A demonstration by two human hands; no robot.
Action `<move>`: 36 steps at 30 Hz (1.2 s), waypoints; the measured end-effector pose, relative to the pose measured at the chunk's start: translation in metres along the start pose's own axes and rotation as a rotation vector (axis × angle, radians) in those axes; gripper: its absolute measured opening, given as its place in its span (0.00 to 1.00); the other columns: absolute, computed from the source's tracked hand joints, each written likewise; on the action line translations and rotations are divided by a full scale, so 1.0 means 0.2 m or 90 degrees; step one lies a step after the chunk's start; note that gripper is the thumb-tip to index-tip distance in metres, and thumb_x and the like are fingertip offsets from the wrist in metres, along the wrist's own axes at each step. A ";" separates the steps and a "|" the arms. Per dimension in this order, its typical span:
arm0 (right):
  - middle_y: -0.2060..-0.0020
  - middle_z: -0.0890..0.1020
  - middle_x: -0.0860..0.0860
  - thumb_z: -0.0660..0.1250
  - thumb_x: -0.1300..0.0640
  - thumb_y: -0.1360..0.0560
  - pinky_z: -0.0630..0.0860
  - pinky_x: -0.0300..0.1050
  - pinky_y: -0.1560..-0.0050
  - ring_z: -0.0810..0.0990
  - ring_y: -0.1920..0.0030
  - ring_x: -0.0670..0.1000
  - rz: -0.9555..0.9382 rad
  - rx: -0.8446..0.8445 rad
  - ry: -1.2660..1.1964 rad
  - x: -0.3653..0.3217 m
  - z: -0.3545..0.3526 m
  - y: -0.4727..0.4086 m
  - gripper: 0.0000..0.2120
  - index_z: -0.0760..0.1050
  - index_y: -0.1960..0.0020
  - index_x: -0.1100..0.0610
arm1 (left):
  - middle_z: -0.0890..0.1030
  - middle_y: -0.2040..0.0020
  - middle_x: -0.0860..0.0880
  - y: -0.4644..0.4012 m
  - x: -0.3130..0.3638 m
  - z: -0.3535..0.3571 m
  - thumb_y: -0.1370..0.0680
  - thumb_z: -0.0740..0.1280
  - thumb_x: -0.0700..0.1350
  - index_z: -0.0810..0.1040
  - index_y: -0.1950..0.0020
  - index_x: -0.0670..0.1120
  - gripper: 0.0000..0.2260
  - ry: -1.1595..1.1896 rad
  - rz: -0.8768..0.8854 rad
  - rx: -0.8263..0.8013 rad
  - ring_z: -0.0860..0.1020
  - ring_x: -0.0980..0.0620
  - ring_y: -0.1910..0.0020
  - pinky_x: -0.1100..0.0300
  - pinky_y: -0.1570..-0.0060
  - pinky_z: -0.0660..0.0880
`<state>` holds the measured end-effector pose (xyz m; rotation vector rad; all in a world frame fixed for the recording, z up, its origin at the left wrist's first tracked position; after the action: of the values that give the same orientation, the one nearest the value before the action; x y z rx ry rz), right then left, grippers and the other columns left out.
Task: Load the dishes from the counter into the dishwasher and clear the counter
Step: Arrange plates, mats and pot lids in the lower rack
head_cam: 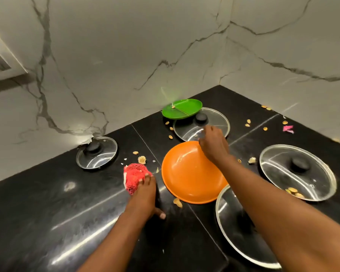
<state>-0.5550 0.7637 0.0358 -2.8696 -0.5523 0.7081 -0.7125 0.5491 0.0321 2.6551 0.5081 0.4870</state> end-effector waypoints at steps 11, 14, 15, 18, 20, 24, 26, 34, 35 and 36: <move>0.33 0.70 0.62 0.66 0.45 0.23 0.62 0.57 0.34 0.64 0.33 0.64 0.083 -0.066 0.040 -0.02 0.13 -0.51 0.28 0.66 0.32 0.63 | 0.41 0.20 0.50 -0.10 -0.07 -0.02 0.41 0.83 0.52 0.42 0.20 0.50 0.63 0.027 0.018 -0.019 0.39 0.49 0.23 0.50 0.26 0.52; 0.35 0.72 0.62 0.68 0.46 0.24 0.65 0.58 0.36 0.64 0.33 0.65 0.099 -0.058 0.055 -0.01 0.14 -0.58 0.27 0.68 0.33 0.62 | 0.41 0.20 0.50 -0.11 -0.06 -0.04 0.41 0.83 0.53 0.41 0.21 0.50 0.63 -0.001 -0.002 -0.030 0.39 0.48 0.22 0.48 0.26 0.55; 0.35 0.71 0.62 0.69 0.46 0.25 0.67 0.58 0.37 0.64 0.33 0.64 0.111 -0.050 0.036 -0.01 0.15 -0.59 0.27 0.68 0.34 0.61 | 0.41 0.20 0.50 -0.12 -0.06 -0.04 0.41 0.83 0.53 0.41 0.21 0.50 0.63 -0.005 -0.005 -0.032 0.40 0.48 0.22 0.48 0.26 0.55; 0.37 0.69 0.63 0.70 0.48 0.25 0.70 0.58 0.40 0.65 0.34 0.64 0.115 -0.032 0.023 0.00 0.14 -0.58 0.24 0.71 0.36 0.61 | 0.41 0.20 0.50 -0.12 -0.05 -0.05 0.42 0.83 0.53 0.42 0.21 0.50 0.63 -0.012 -0.006 -0.035 0.40 0.48 0.22 0.49 0.27 0.56; 0.39 0.70 0.64 0.71 0.49 0.25 0.71 0.58 0.41 0.66 0.35 0.64 0.099 -0.039 0.031 0.02 0.12 -0.58 0.21 0.74 0.39 0.60 | 0.41 0.20 0.50 -0.12 -0.05 -0.05 0.42 0.83 0.53 0.43 0.21 0.50 0.63 -0.010 0.000 -0.033 0.40 0.48 0.23 0.49 0.27 0.56; 0.48 0.77 0.61 0.73 0.48 0.28 0.76 0.53 0.50 0.75 0.46 0.62 0.037 -0.077 0.031 0.08 0.03 -0.59 0.15 0.80 0.47 0.58 | 0.40 0.21 0.50 -0.12 -0.05 -0.05 0.42 0.83 0.54 0.42 0.20 0.50 0.63 -0.022 0.001 -0.029 0.39 0.48 0.23 0.49 0.26 0.56; 0.53 0.80 0.60 0.73 0.47 0.29 0.77 0.50 0.55 0.78 0.53 0.60 -0.005 -0.099 0.057 0.11 -0.05 -0.58 0.16 0.82 0.49 0.58 | 0.39 0.21 0.50 -0.12 -0.06 -0.05 0.42 0.83 0.54 0.41 0.21 0.50 0.64 -0.034 0.009 -0.029 0.39 0.49 0.23 0.50 0.26 0.55; 0.48 0.76 0.62 0.72 0.50 0.28 0.71 0.51 0.46 0.72 0.44 0.62 -0.065 -0.044 0.145 0.24 -0.42 -0.42 0.19 0.79 0.40 0.59 | 0.33 0.22 0.50 -0.12 -0.04 -0.05 0.43 0.83 0.52 0.33 0.22 0.50 0.68 -0.051 0.001 -0.037 0.37 0.46 0.23 0.42 0.26 0.55; 0.47 0.75 0.62 0.72 0.51 0.27 0.71 0.51 0.46 0.72 0.43 0.62 -0.055 -0.026 0.146 0.26 -0.47 -0.39 0.18 0.79 0.41 0.59 | 0.34 0.22 0.49 -0.11 -0.04 -0.04 0.43 0.84 0.52 0.34 0.22 0.50 0.68 -0.048 0.001 -0.034 0.37 0.46 0.23 0.41 0.26 0.54; 0.48 0.75 0.62 0.71 0.52 0.27 0.71 0.51 0.46 0.71 0.43 0.62 -0.044 -0.007 0.144 0.28 -0.51 -0.36 0.17 0.80 0.42 0.59 | 0.35 0.22 0.49 -0.11 -0.05 -0.03 0.43 0.84 0.52 0.35 0.22 0.50 0.68 -0.049 0.002 -0.027 0.38 0.45 0.23 0.41 0.26 0.54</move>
<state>-0.4838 0.8480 0.1176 -2.8723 -0.6203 0.3649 -0.7295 0.5653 0.0249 2.6235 0.4651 0.3907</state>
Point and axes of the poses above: each hand's wrist, its own y-axis away from the middle knuckle, its own z-axis out of the palm, x = y × z, the point moved 2 cm from there along -y, towards the middle knuckle
